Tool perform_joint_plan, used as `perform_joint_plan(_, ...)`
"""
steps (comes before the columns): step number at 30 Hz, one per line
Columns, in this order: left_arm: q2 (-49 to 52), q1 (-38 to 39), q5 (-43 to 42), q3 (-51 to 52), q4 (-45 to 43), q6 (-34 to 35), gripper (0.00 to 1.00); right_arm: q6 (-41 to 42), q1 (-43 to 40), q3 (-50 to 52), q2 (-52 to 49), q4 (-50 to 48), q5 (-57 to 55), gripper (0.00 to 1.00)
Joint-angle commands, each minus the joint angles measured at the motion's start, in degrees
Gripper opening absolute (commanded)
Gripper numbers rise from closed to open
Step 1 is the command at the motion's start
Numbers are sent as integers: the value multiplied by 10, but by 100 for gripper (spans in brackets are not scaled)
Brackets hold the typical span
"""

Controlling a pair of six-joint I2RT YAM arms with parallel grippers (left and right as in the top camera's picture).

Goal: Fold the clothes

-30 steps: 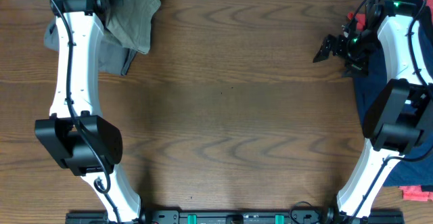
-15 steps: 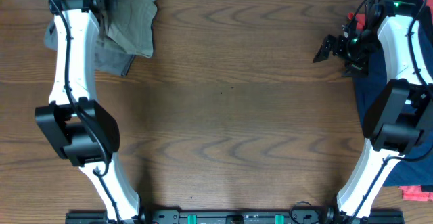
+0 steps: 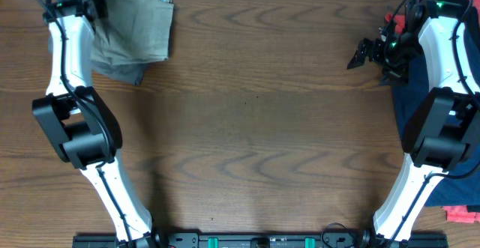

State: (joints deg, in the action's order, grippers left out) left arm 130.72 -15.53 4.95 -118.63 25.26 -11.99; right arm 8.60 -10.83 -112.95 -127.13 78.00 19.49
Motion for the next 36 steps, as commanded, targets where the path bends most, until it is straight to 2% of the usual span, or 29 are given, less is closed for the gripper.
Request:
perform_joint_plan(1, -3, -15, 7, -6, -2, 3, 98, 5, -1, 2, -2, 0, 0, 99)
perform_joint_plan(6, -24, -18, 7, -7, 30, 9, 98, 6, -1, 2, -2, 0, 0, 99)
perform_joint_plan(12, -66, -8, -5, -6, 108, 140, 98, 6, 0, 2, -2, 0, 0, 99)
perform_joint_plan(17, -122, -2, -80, -6, 232, 203, 98, 6, 0, 2, -2, 0, 0, 99)
perform_joint_plan(25, -249, -1, -212, -6, 456, 209, 98, 6, 0, 2, -2, 0, 0, 99)
perform_joint_plan(30, -344, -1, -219, -6, 565, 193, 98, 6, 0, 2, -2, 0, 0, 99)
perform_joint_plan(36, -494, -1, -220, 44, 593, 191, 98, 6, 0, 2, -2, 0, 0, 99)
